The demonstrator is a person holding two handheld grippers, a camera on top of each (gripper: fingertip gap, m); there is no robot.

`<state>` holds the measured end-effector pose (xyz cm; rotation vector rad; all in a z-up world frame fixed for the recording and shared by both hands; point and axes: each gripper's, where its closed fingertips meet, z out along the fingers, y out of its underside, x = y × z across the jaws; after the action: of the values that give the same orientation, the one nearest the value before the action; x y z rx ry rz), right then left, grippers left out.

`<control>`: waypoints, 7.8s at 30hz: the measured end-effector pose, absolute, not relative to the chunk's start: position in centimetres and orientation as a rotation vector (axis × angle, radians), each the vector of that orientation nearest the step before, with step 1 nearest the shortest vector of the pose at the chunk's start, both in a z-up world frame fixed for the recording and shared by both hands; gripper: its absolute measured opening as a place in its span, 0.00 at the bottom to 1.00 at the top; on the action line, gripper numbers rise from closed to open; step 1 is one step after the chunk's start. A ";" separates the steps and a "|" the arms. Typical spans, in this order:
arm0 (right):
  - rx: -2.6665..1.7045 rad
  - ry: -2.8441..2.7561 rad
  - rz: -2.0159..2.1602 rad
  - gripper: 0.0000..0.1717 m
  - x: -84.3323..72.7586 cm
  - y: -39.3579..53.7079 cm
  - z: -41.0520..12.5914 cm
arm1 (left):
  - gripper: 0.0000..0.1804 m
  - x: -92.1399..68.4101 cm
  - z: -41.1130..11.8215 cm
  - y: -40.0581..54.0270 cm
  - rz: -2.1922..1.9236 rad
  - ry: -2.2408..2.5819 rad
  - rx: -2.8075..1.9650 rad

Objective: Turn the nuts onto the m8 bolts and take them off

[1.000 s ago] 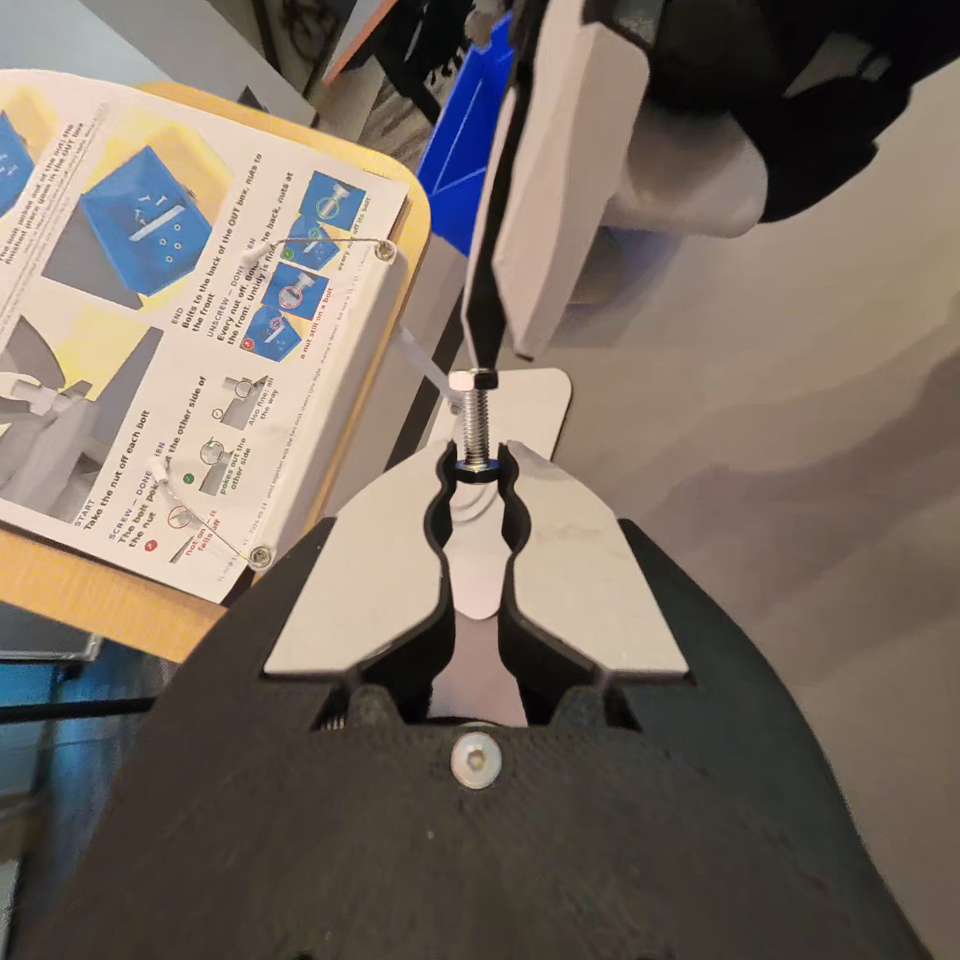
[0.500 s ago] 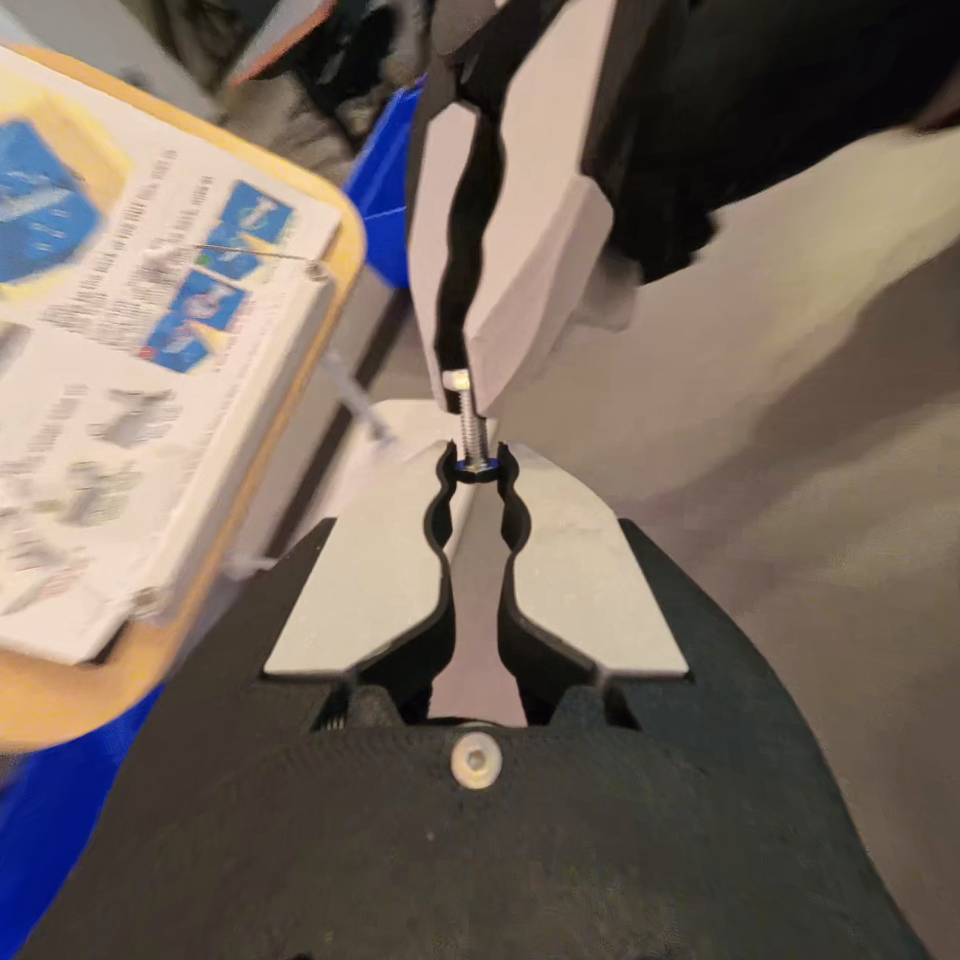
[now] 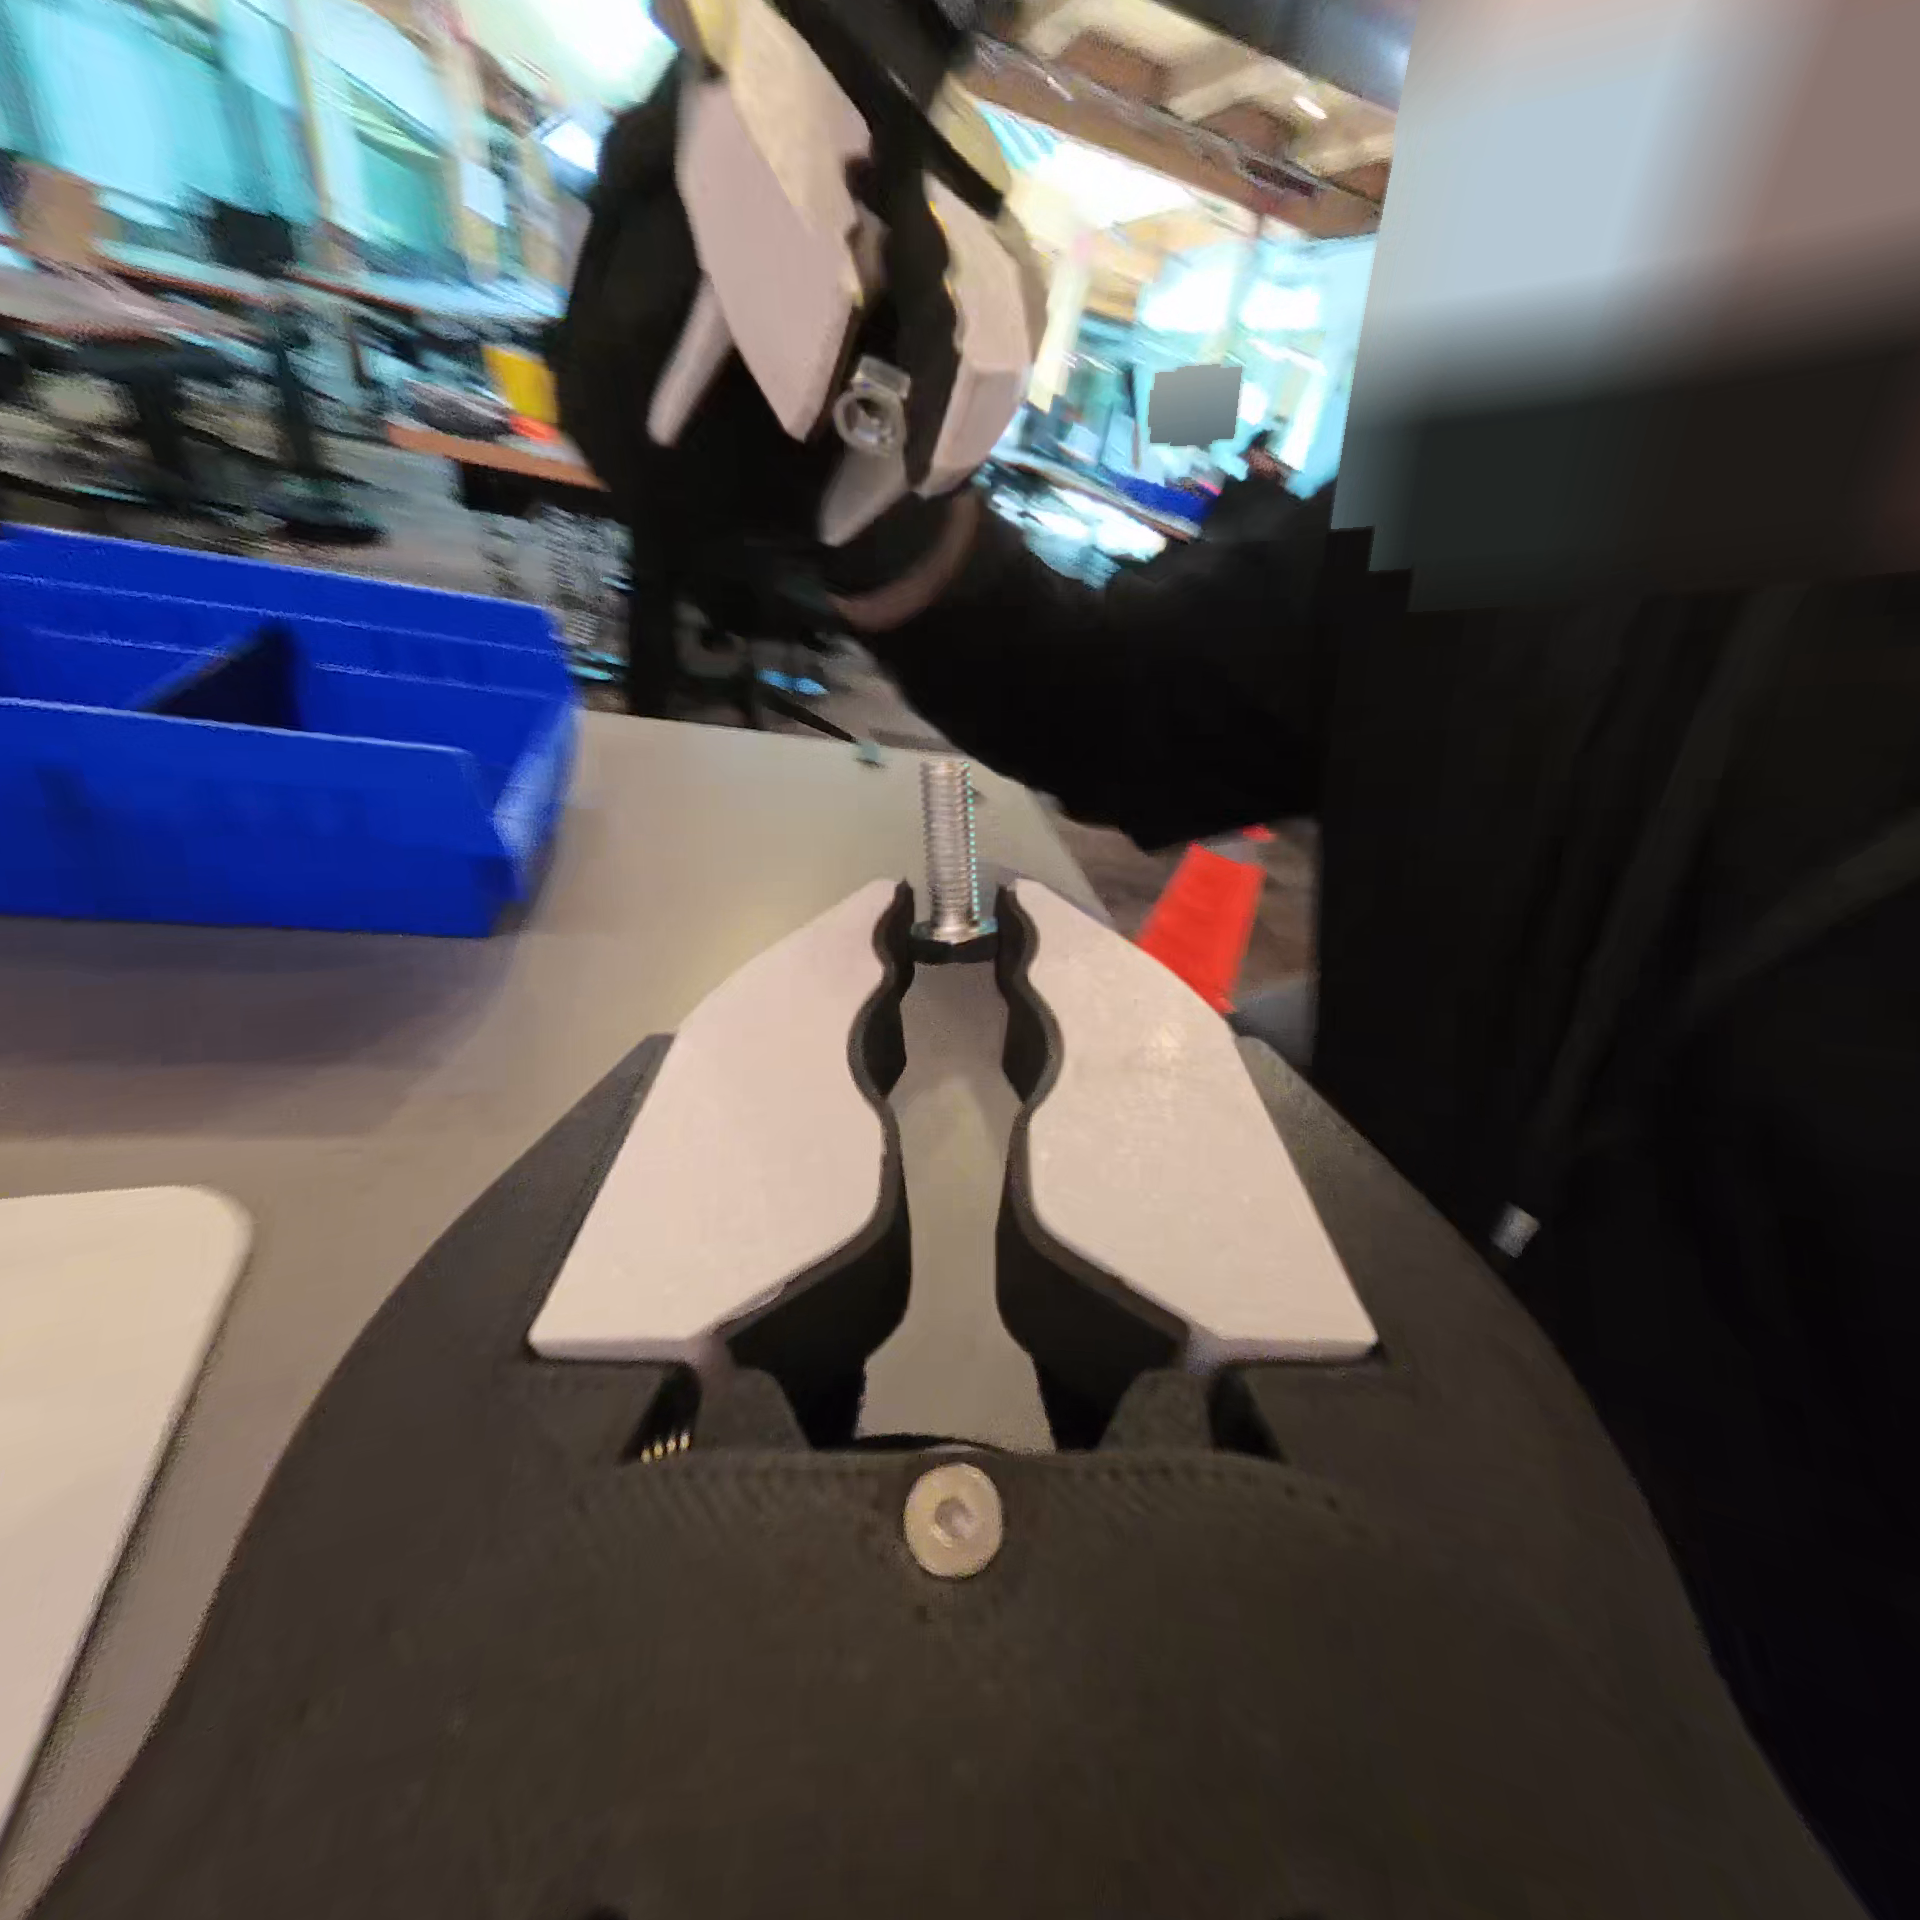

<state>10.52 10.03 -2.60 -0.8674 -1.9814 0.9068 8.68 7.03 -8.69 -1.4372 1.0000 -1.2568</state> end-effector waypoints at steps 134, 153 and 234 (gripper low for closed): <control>-2.031 -0.416 0.264 0.45 43.5 37.3 -16.3 | 0.50 -35.0 -13.7 2.8 0.152 -0.408 -1.770; -2.223 -0.583 0.307 0.03 40.4 39.8 -21.6 | 0.02 -38.0 -21.8 8.0 0.017 -0.453 -2.027; -1.210 -1.930 0.694 0.24 0.0 5.2 -10.7 | 0.03 -42.7 -5.6 -16.9 0.153 -0.578 -1.325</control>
<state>0.00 5.16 -10.71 -1.2100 -1.9296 0.6936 -42.66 -16.94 -5.61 -1.3250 -0.5778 0.1527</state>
